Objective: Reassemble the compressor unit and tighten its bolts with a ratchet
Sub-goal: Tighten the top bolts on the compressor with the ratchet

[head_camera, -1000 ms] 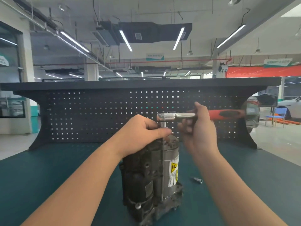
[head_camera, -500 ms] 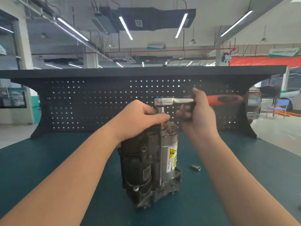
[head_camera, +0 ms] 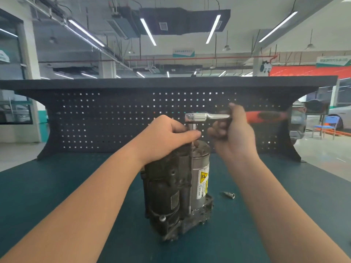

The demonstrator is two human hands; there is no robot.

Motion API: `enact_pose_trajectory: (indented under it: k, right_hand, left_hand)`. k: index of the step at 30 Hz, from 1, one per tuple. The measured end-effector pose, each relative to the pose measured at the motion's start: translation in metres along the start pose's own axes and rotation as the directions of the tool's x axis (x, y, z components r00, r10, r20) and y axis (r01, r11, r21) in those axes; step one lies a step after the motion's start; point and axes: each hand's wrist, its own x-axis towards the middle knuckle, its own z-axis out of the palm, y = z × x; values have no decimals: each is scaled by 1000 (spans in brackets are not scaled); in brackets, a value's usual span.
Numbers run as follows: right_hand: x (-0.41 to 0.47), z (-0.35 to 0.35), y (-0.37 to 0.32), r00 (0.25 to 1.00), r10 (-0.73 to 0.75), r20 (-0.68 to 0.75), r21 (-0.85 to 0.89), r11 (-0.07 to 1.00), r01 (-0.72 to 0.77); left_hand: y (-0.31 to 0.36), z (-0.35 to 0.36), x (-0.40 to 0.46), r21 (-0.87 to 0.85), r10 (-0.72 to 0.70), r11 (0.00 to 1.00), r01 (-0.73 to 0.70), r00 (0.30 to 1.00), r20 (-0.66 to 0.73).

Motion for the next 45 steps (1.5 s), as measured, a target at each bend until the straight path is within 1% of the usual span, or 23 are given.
enact_pose_trajectory:
  k: [4,6,8,9,10,12,14,15,17,19,21,25,28,30,33,35,36,38,39,40,42,44,45]
  right_hand:
    - [-5,-1,6,950,-291,117,-142,941,306]
    - [-14,1,1,625,-652,429,-330,530,781]
    - [-18,0,0,162,-644,748,-259,-58,964]
    - [-19,-2,0,77,-605,792,-231,-180,956]
    - [-18,-4,1,115,-626,772,-277,-169,946]
    - [-15,-2,0,549,-682,483,-397,388,832]
    - [-6,-1,-4,941,-302,155,-244,911,332]
    - [2,-4,-3,992,-102,79,-158,981,113]
    - [4,-5,0,999,1,32,-110,994,2]
    - [-4,-2,0,957,-264,117,-247,926,286]
    - [-16,0,-2,749,-511,422,-434,612,661]
    - [-24,-1,-6,227,-426,876,-261,-22,965]
    - [-21,3,-6,693,-520,500,-399,572,717]
    - [-9,0,-4,961,-223,163,-234,938,257]
    - [-1,-2,0,993,-96,72,-134,985,105]
    - [-10,0,6,803,-542,248,-339,728,596]
    - [-15,3,7,544,-715,439,-438,359,824]
    - [-20,3,12,39,-668,743,-303,-283,910]
    - [-19,2,14,-30,-626,779,-238,-340,910]
    - [-17,0,15,20,-633,774,-248,-274,929]
    - [-14,-2,11,428,-708,562,-407,214,888]
    - [-7,-3,6,891,-425,157,-320,832,453]
    - [0,-5,6,981,-185,55,-171,966,192]
  left_hand:
    - [-2,0,1,-12,9,1000,-9,1000,-11]
    - [-1,1,1,-23,32,999,-32,999,-12]
    - [5,4,-1,-28,77,997,-77,997,-5]
    - [5,5,-1,-18,92,996,-92,996,-7]
    - [3,5,-1,-11,85,996,-85,996,-12]
    - [-2,3,1,-20,18,1000,-19,1000,-9]
    - [-5,2,4,-15,-32,999,32,999,1]
    - [-4,2,4,-13,-43,999,44,999,3]
    - [-4,3,3,-14,-19,1000,19,1000,-15]
    - [-4,3,3,-35,-3,999,1,999,-37]
    - [-4,3,3,-47,12,999,-14,999,-51]
    - [-1,7,4,12,63,998,-62,995,-80]
    - [-3,3,1,-75,-1,997,-2,999,-38]
    - [-6,2,2,-79,-39,996,37,999,-19]
    - [-6,3,2,-68,-19,998,17,999,-27]
    - [-4,3,3,-90,-14,996,11,999,-42]
    - [-3,4,3,-69,-3,998,0,999,-53]
    - [-1,7,4,47,56,998,-53,996,-75]
    - [1,9,5,65,75,995,-71,995,-72]
    - [3,9,4,45,76,996,-73,995,-68]
    - [2,7,2,-38,26,999,-29,998,-58]
    - [-2,5,3,-69,-16,998,14,999,-38]
    - [-4,4,4,-60,-18,998,16,999,-33]
